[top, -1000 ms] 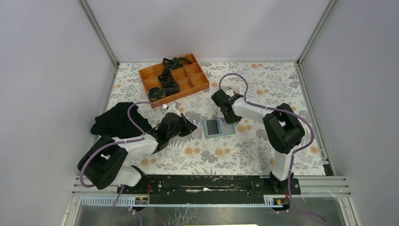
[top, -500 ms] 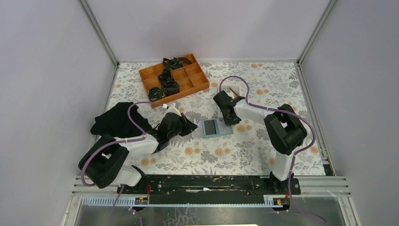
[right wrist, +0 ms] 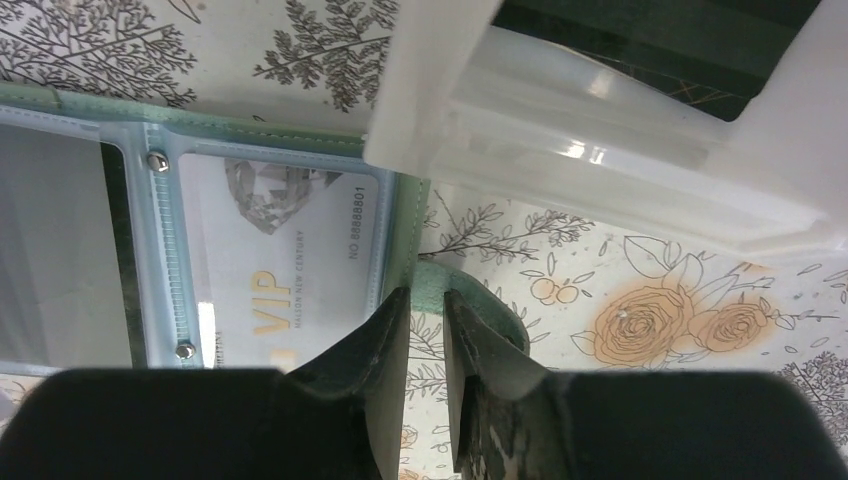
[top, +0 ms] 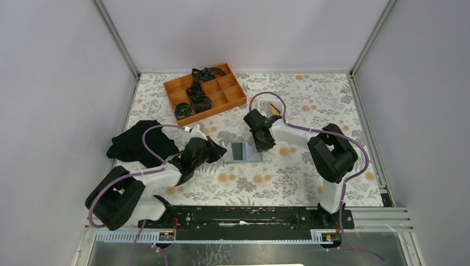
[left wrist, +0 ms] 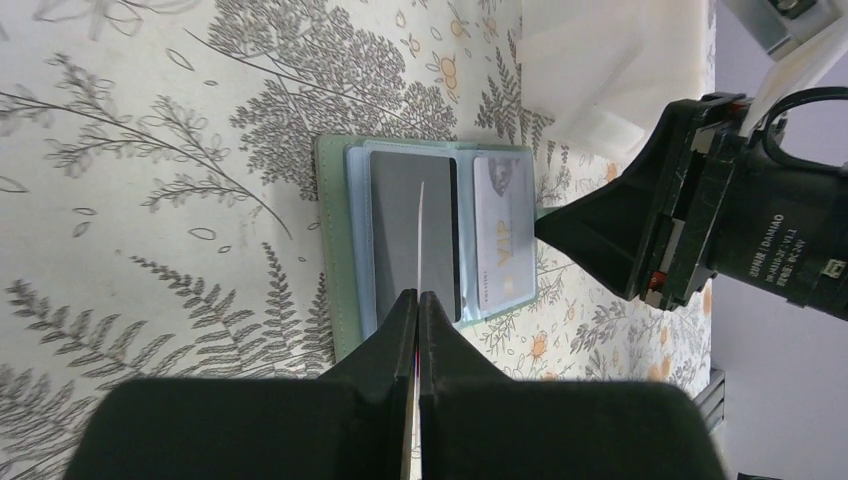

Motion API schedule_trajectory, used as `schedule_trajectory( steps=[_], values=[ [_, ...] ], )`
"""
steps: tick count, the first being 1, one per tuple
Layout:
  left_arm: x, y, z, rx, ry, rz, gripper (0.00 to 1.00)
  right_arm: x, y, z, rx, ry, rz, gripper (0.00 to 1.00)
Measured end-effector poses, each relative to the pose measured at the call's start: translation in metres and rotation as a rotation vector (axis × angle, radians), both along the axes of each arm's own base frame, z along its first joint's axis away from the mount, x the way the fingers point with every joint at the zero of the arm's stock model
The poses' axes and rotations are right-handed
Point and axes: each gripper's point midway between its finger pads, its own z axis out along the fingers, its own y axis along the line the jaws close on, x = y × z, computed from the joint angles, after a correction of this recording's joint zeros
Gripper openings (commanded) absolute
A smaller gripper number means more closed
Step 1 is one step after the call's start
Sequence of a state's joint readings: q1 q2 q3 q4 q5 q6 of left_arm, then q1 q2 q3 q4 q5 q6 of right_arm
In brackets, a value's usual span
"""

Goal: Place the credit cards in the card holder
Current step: Turn over the card slot in the card holder.

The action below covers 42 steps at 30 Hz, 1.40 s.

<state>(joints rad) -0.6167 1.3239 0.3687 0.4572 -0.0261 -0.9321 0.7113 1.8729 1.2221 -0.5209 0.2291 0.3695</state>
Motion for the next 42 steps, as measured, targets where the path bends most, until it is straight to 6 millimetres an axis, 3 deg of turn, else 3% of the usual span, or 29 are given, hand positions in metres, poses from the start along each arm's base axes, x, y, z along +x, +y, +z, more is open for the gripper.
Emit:
schedule_trajectory(
  steps=[9, 15, 21, 42],
  values=[
    [0.009, 0.037, 0.019, -0.006, -0.077, 0.098, 0.00, 0.001, 0.010, 0.000, 0.000, 0.016, 0.015, 0.26],
    [0.017, 0.052, 0.009, 0.029, -0.062, 0.107, 0.00, 0.004, 0.013, 0.000, -0.005, 0.014, 0.015, 0.26],
    [0.010, 0.047, -0.011, 0.036, 0.004, 0.053, 0.00, 0.004, 0.013, -0.001, -0.005, 0.015, 0.015, 0.26],
    [0.011, 0.035, -0.016, -0.011, 0.014, 0.002, 0.00, 0.005, 0.012, 0.000, -0.009, 0.014, 0.028, 0.26]
  ],
)
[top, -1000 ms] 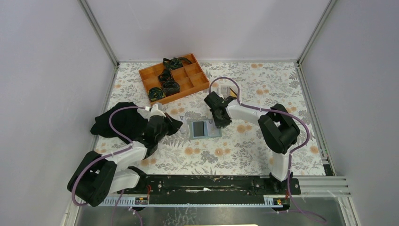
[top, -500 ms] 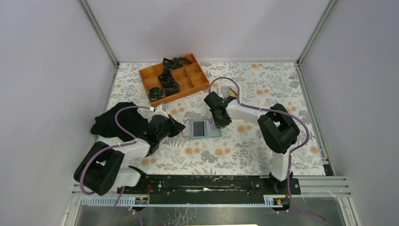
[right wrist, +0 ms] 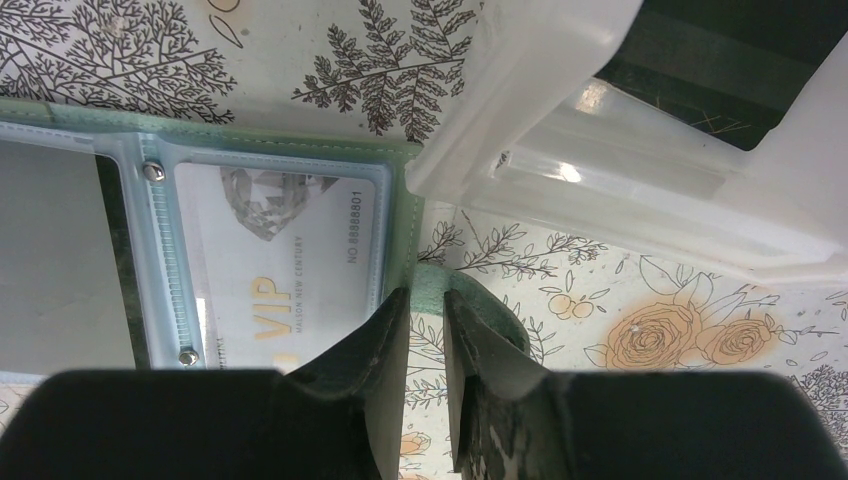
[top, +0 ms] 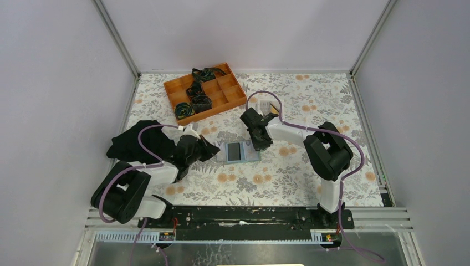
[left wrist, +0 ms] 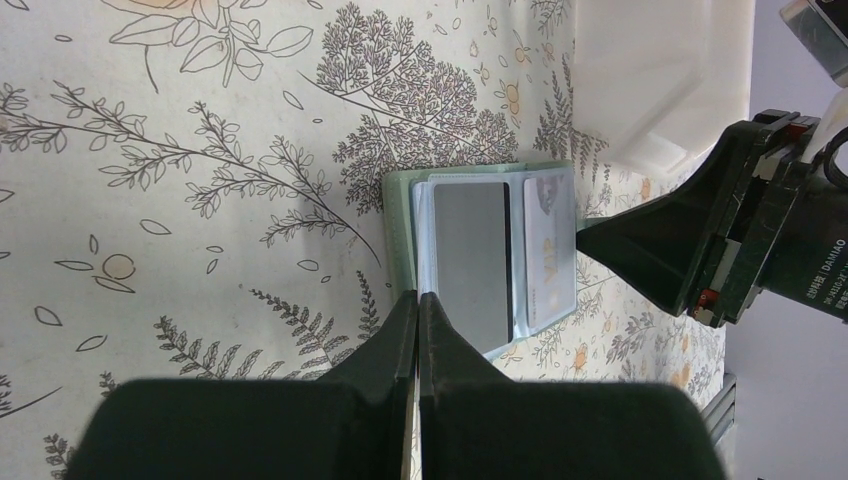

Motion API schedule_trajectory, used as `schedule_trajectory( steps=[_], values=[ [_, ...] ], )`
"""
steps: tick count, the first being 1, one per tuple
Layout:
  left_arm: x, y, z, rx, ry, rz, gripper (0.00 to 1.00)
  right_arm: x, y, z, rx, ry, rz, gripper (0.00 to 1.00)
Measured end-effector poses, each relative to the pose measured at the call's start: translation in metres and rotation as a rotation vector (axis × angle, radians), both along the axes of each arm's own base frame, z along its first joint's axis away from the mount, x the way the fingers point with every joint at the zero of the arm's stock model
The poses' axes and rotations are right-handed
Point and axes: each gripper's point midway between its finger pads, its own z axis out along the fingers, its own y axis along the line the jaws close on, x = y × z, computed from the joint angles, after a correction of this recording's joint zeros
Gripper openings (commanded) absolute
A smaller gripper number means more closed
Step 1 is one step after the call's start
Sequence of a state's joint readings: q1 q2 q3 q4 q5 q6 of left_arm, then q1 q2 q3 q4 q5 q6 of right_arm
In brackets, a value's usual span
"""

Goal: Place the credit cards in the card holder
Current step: Turn over the card slot in the card holder.

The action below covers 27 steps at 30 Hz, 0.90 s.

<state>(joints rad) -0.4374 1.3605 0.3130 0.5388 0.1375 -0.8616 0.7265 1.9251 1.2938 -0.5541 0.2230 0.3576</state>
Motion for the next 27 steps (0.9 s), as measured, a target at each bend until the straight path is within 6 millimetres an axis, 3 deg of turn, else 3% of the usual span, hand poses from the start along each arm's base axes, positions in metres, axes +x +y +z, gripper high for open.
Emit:
schedule_trajectory(
  steps=[27],
  values=[
    [0.0062, -0.0099, 0.0019, -0.030, 0.020, -0.061, 0.00, 0.0005, -0.0002, 0.0001, -0.003, -0.001, 0.013, 0.26]
  ],
)
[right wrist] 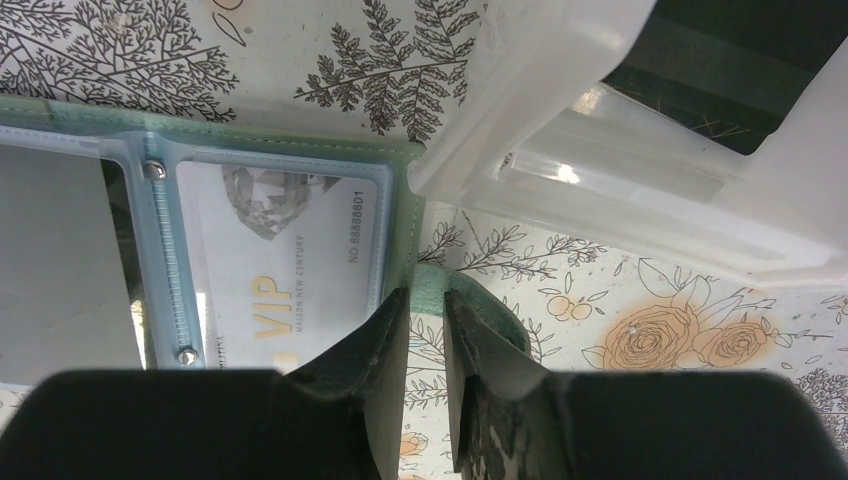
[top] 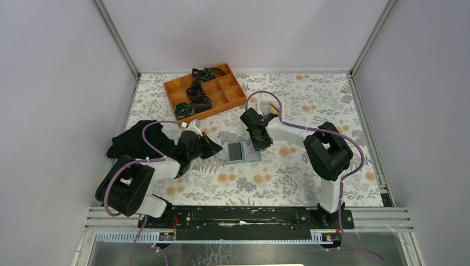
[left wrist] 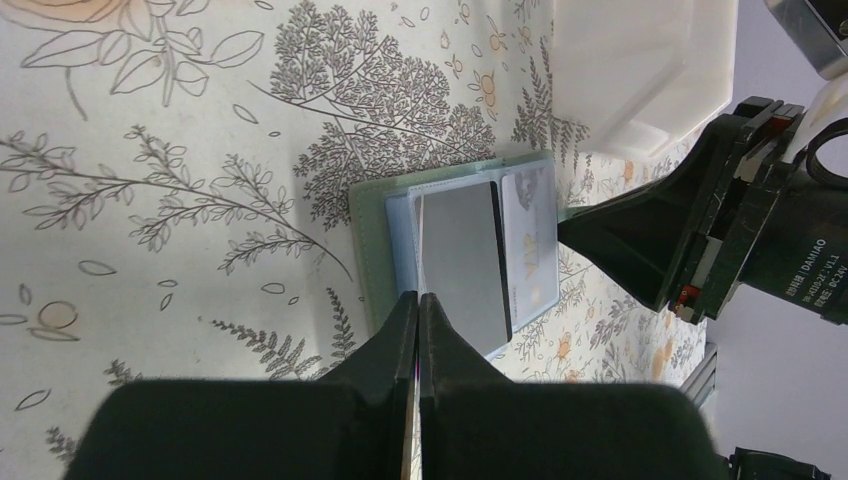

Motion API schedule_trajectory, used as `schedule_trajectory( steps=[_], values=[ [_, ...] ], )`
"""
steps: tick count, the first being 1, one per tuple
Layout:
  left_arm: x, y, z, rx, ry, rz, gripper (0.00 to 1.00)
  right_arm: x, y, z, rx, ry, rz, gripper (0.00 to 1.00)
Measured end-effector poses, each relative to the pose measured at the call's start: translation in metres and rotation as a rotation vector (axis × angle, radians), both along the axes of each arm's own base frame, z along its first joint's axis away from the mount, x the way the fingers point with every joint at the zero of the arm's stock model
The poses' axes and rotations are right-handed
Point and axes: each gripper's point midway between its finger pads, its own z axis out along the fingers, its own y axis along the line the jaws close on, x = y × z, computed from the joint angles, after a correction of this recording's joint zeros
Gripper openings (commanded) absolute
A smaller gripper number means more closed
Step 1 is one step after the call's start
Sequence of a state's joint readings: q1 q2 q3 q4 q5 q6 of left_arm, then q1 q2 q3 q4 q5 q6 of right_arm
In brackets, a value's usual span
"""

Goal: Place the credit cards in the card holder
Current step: Turn over the card slot in the card holder.

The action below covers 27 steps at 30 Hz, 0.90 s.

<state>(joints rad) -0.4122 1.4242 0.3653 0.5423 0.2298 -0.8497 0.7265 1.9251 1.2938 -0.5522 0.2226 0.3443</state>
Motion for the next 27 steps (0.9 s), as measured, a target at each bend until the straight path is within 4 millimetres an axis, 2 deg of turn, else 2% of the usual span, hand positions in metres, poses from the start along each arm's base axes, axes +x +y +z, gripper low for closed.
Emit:
schedule_trajectory(
  steps=[8, 18, 27],
  values=[
    [0.002, -0.007, 0.002, -0.005, 0.020, -0.046, 0.00, 0.000, 0.000, 0.000, -0.001, -0.001, 0.004, 0.26],
    [-0.001, -0.004, -0.004, 0.012, 0.059, -0.038, 0.00, 0.000, 0.000, 0.000, -0.002, -0.001, 0.009, 0.26],
    [0.003, 0.006, -0.007, 0.014, 0.072, 0.044, 0.00, 0.000, 0.000, 0.000, -0.004, 0.000, 0.022, 0.26]
  ],
)
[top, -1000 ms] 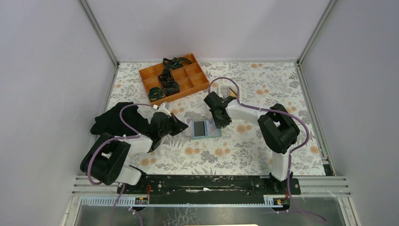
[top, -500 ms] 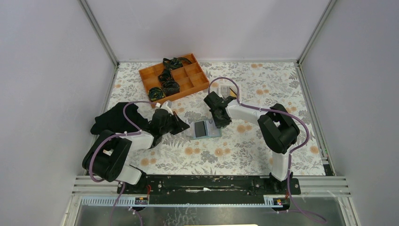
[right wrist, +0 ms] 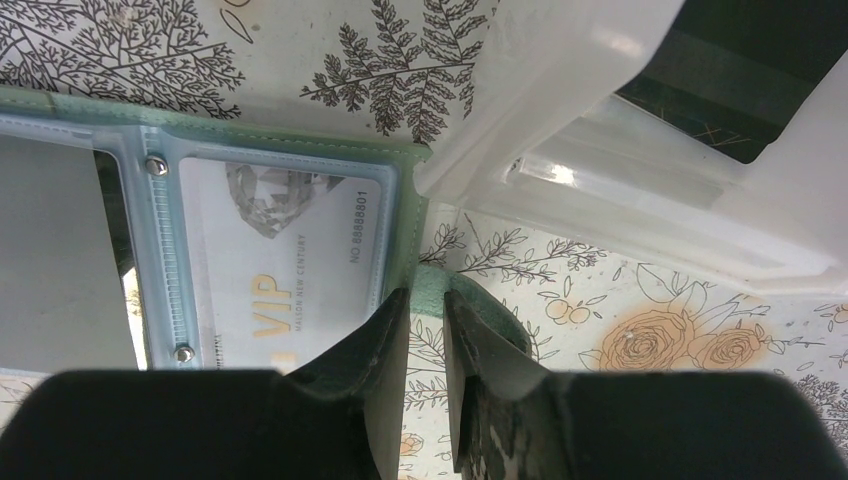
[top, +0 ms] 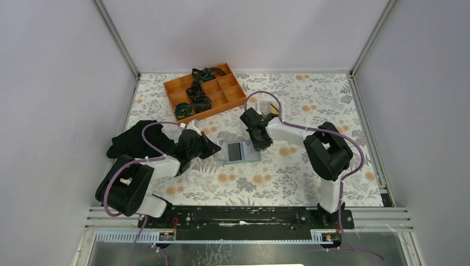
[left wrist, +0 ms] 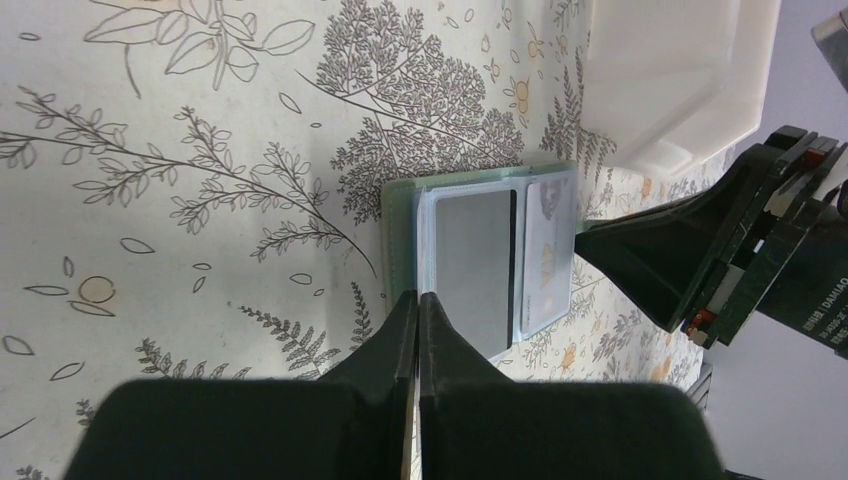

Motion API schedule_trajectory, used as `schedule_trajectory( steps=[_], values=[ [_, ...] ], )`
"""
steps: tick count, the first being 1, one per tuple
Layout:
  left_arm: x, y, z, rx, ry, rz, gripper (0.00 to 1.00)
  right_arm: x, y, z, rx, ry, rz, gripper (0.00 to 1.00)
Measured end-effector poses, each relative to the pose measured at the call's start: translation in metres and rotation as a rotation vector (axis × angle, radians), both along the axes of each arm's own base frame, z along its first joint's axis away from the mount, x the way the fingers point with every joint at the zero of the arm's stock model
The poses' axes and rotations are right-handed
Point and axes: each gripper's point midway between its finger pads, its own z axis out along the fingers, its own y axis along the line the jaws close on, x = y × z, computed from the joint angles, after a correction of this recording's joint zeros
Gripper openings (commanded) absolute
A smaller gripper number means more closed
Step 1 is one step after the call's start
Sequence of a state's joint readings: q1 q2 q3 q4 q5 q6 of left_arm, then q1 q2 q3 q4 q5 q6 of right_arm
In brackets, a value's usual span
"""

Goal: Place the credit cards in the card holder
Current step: Turn over the card slot in the card holder.

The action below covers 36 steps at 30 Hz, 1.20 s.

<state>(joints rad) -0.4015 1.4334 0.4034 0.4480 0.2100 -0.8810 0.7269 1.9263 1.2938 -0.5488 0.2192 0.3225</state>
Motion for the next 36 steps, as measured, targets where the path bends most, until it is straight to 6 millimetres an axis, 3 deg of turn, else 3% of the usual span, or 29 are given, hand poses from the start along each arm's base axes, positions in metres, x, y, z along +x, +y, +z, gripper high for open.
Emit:
schedule_trajectory(
  steps=[12, 36],
  values=[
    [0.001, 0.004, -0.003, -0.015, 0.018, 0.045, 0.00, 0.000, 0.000, 0.000, -0.003, 0.001, 0.013, 0.26],
    [-0.012, -0.017, 0.002, -0.152, 0.011, -0.053, 0.00, 0.000, 0.000, 0.000, -0.003, 0.001, 0.023, 0.26]
  ],
)
